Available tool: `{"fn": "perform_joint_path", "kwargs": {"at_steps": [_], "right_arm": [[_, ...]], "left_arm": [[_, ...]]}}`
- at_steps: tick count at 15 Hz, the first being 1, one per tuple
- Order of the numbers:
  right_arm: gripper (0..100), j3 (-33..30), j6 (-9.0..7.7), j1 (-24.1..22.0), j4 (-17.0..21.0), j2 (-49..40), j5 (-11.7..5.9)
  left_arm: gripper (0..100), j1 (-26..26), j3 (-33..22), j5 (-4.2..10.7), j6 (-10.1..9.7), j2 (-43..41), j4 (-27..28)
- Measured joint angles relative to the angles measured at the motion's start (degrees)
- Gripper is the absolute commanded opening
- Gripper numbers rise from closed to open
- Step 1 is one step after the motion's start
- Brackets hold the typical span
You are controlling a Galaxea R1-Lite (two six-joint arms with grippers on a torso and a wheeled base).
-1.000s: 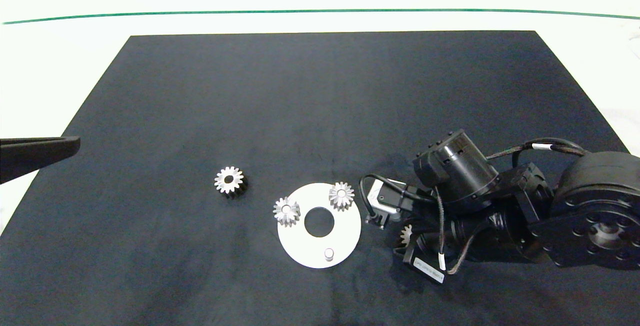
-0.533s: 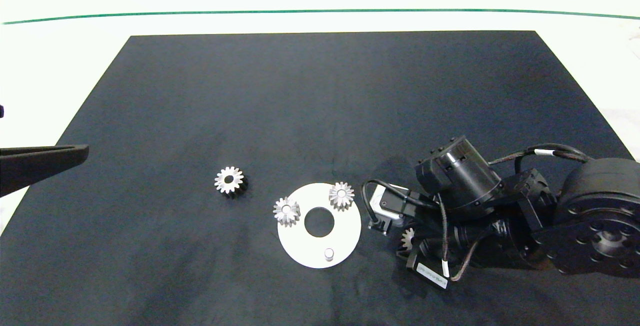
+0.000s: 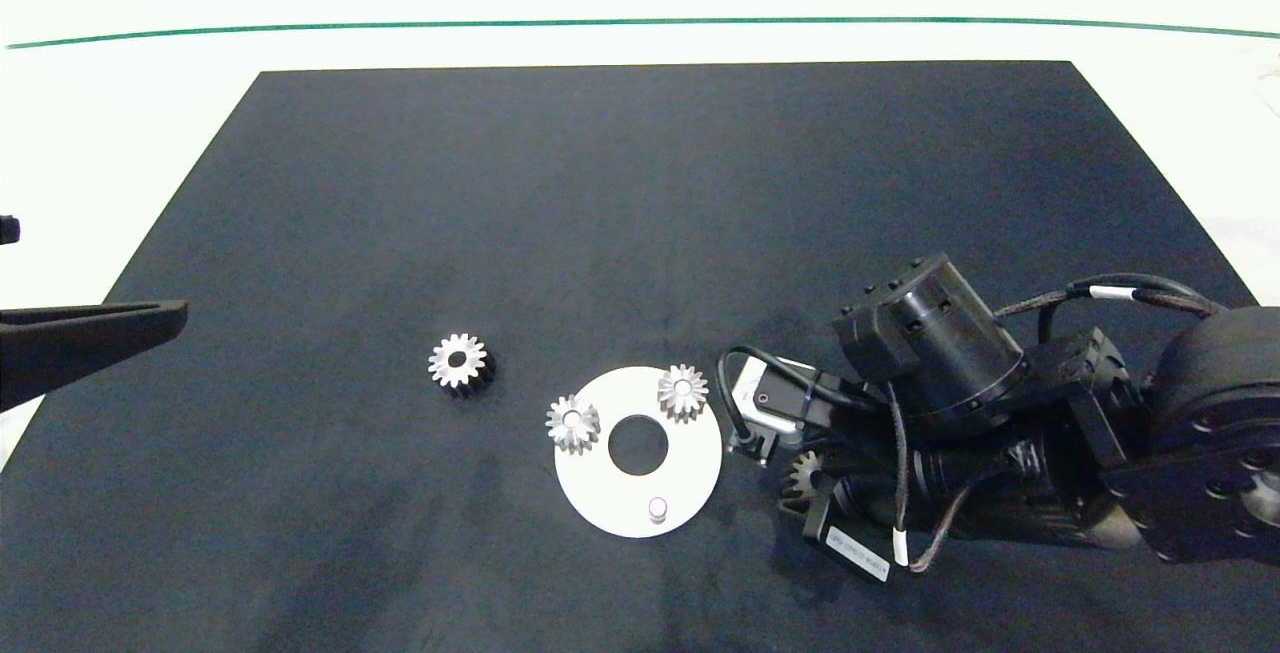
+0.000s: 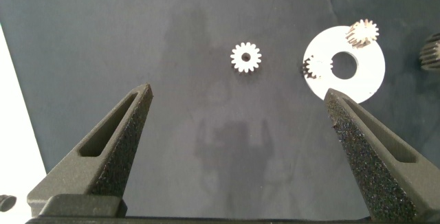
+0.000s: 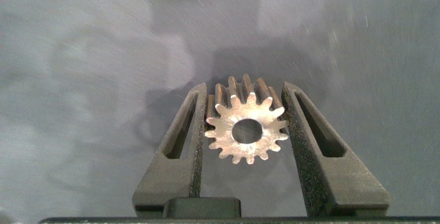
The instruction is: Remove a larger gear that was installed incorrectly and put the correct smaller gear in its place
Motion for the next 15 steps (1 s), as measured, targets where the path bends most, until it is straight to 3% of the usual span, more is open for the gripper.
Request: {"fn": "perform_joint_path", "kwargs": {"at_steps": [3, 10, 15], "right_arm": [[28, -2.56, 0.27, 1.8, 0.0, 0.05, -0.02], [28, -13.26, 3.41, 7.12, 0.11, 5.64, -0.07], [28, -16.43, 3.77, 9.76, 0.17, 9.12, -0.07]], "left_arm": [[100, -0.24, 0.0, 0.02, 0.04, -0.09, 0.02], [100, -0.41, -0.02, 0.05, 0.06, -0.24, 0.0], [100, -0.6, 0.04, 0.05, 0.06, -0.2, 0.0]]}}
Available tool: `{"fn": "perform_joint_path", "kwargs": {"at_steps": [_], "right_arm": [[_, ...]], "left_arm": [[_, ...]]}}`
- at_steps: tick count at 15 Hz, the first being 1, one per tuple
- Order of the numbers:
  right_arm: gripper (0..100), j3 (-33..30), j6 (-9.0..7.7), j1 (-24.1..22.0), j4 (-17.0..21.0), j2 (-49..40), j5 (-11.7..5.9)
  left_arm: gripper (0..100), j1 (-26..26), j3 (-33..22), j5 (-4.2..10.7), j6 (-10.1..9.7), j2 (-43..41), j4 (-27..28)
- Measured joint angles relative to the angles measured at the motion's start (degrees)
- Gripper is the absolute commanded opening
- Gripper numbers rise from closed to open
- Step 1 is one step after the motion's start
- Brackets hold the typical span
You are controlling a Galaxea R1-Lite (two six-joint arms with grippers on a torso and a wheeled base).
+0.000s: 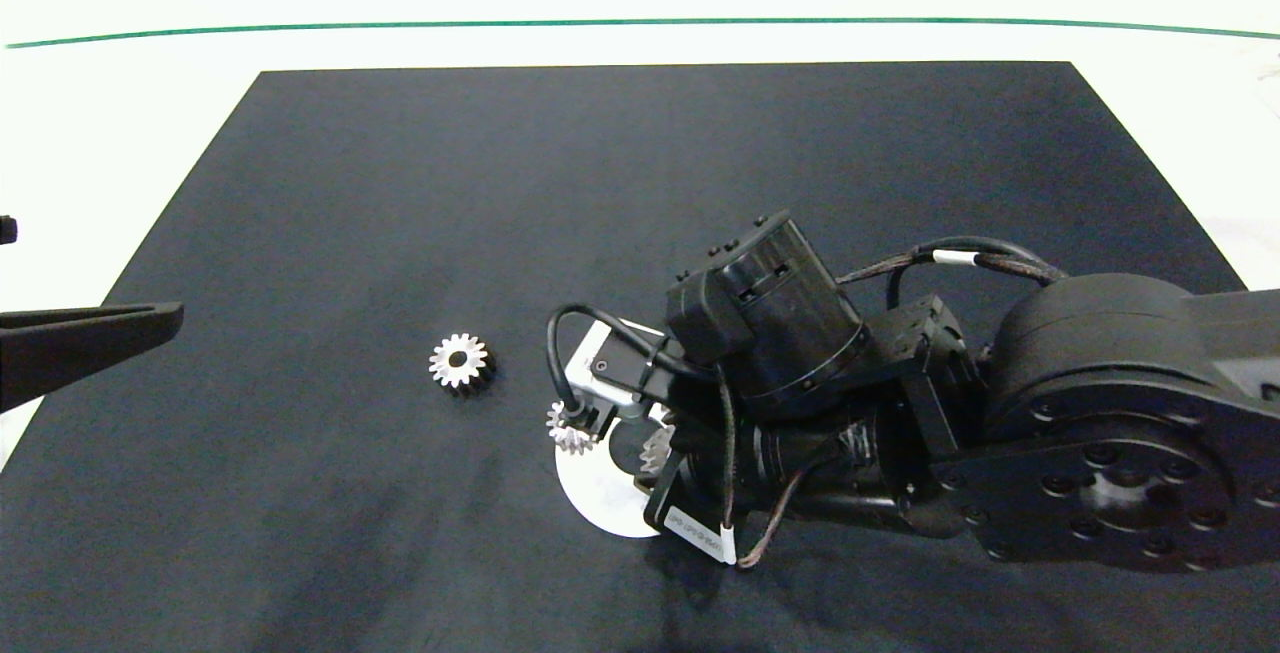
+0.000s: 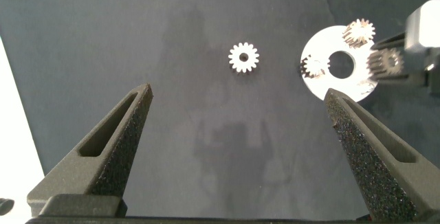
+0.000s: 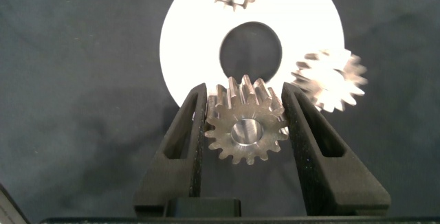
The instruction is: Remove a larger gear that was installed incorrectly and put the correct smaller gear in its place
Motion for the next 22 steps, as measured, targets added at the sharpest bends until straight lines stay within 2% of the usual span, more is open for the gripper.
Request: {"fn": "perform_joint_path", "kwargs": {"at_steps": [7, 22], "right_arm": [[28, -0.51, 0.76, 1.18, -0.01, 1.54, -0.02], [28, -0.18, 0.8, 2.18, -0.15, 3.45, 0.11]], "left_arm": [[100, -0.39, 0.73, -0.02, 0.0, 0.17, 0.02], [100, -1.13, 0.93, 0.0, 0.09, 0.17, -0.11]]}}
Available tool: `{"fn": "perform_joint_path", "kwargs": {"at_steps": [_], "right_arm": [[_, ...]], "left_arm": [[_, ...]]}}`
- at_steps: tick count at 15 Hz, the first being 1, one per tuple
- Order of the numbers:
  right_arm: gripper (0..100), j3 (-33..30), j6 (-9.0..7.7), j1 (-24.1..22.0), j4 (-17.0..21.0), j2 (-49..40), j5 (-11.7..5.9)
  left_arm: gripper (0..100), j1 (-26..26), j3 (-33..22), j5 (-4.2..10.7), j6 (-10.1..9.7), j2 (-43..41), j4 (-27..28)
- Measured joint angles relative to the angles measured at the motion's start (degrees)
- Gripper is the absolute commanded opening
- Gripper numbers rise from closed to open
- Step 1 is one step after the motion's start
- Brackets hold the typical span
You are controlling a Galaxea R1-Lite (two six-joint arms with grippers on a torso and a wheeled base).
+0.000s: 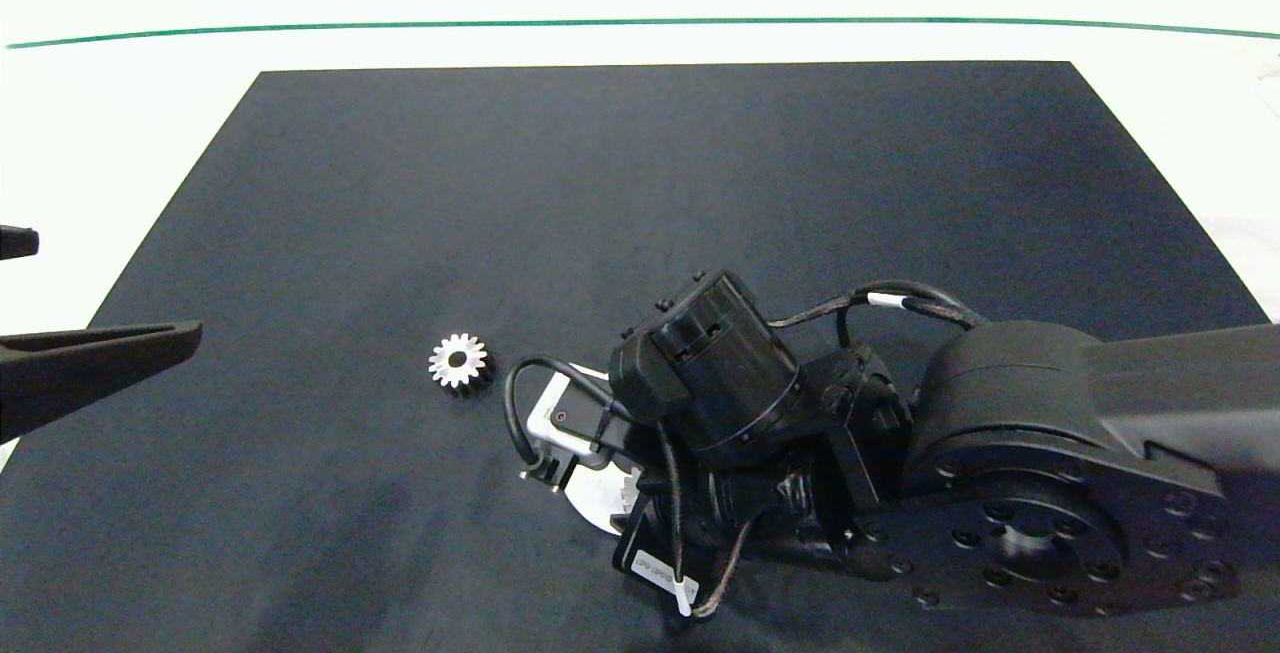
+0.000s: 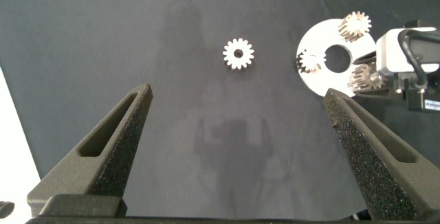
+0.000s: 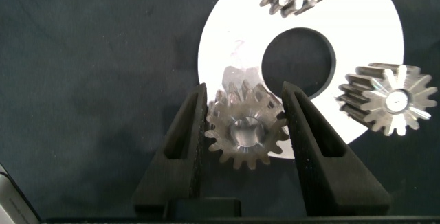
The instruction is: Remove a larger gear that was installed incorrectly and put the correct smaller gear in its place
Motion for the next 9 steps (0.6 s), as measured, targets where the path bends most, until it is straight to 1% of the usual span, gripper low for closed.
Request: {"fn": "perform_joint_path", "kwargs": {"at_steps": [6, 9], "right_arm": [[28, 0.0, 0.06, 0.71, -0.02, 0.51, -0.06], [28, 0.18, 0.96, 0.71, -0.02, 0.44, -0.06]], "left_arm": [[100, -0.02, -0.02, -0.02, 0.0, 0.0, 0.02], [100, -0.09, -0.02, -0.02, 0.0, 0.0, 0.02]]}}
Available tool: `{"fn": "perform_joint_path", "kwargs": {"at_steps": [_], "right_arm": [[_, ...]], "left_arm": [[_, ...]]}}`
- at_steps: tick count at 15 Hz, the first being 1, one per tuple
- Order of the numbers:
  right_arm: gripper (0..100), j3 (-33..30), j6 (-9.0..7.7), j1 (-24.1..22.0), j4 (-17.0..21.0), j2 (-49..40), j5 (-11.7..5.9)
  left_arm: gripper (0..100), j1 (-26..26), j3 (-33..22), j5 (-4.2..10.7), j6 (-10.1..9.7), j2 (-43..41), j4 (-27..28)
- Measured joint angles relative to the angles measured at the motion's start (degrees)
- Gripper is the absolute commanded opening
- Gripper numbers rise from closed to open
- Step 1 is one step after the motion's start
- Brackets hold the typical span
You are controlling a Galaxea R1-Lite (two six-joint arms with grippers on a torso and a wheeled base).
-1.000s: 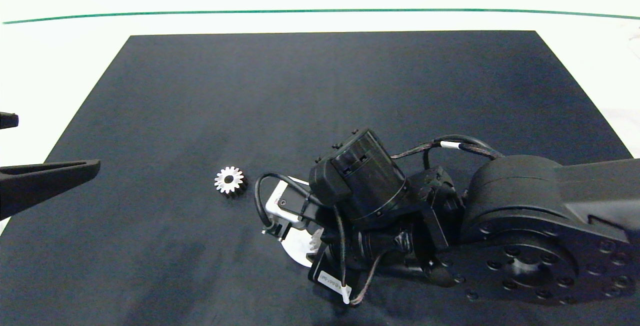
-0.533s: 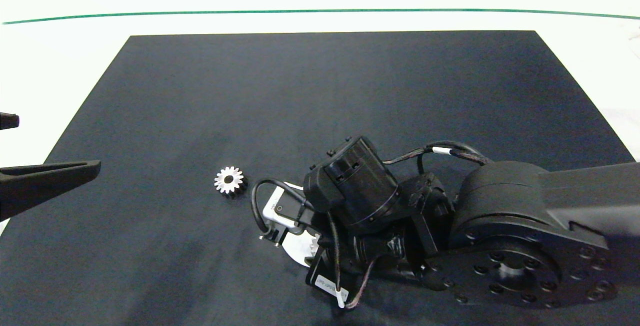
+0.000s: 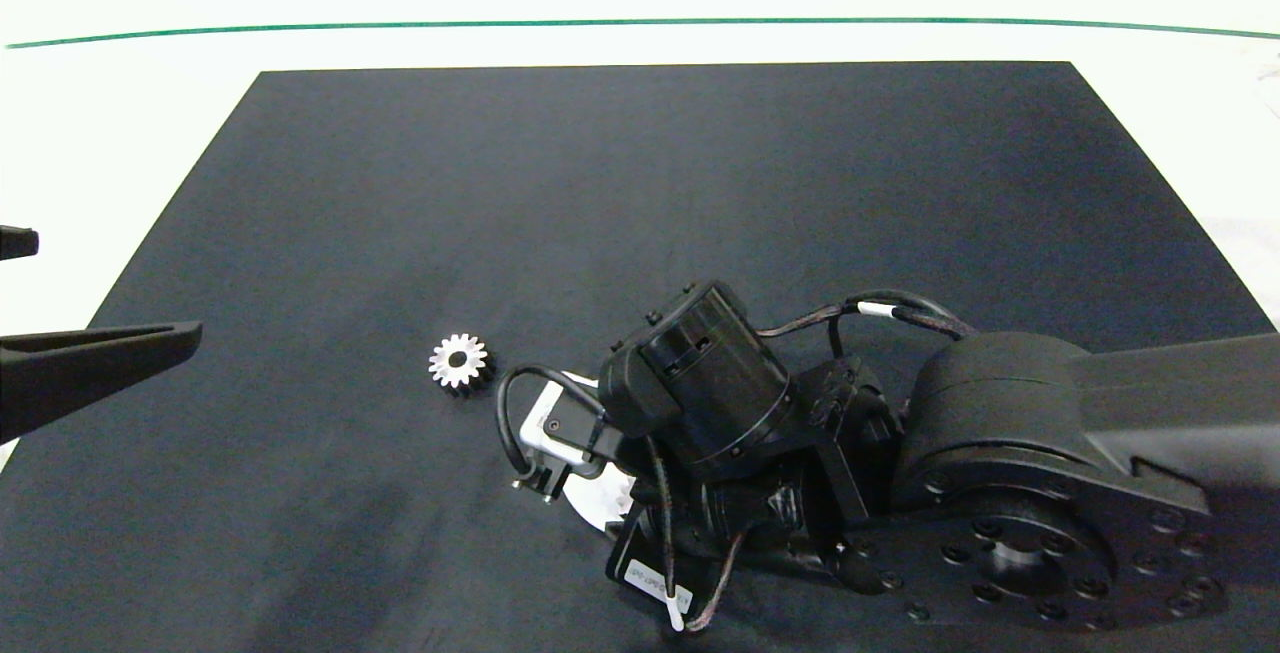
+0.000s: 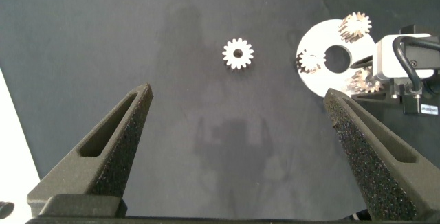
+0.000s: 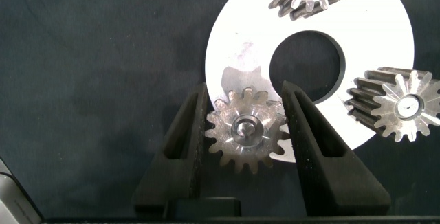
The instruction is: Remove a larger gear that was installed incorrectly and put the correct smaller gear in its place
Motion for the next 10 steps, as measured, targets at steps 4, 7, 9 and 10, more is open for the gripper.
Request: {"fn": "perform_joint_path", "kwargs": {"at_steps": [4, 7, 9, 10], "right_arm": [[28, 0.26, 0.09, 0.02, 0.09, -0.13, 0.02], [28, 0.3, 0.17, 0.02, 0.13, -0.22, 0.0], [28, 0.41, 0.17, 0.02, 0.16, -0.3, 0.02], [28, 0.48, 0.17, 0.02, 0.16, -0.37, 0.02]], "left_arm": [[100, 0.0, 0.56, 0.0, 0.63, 0.0, -0.05], [100, 0.0, 0.67, 0.0, 0.63, 0.0, -0.07], [100, 0.0, 0.69, 0.02, 0.61, 0.0, -0.07], [100, 0.0, 0.72, 0.02, 0.61, 0.0, -0.09]]}}
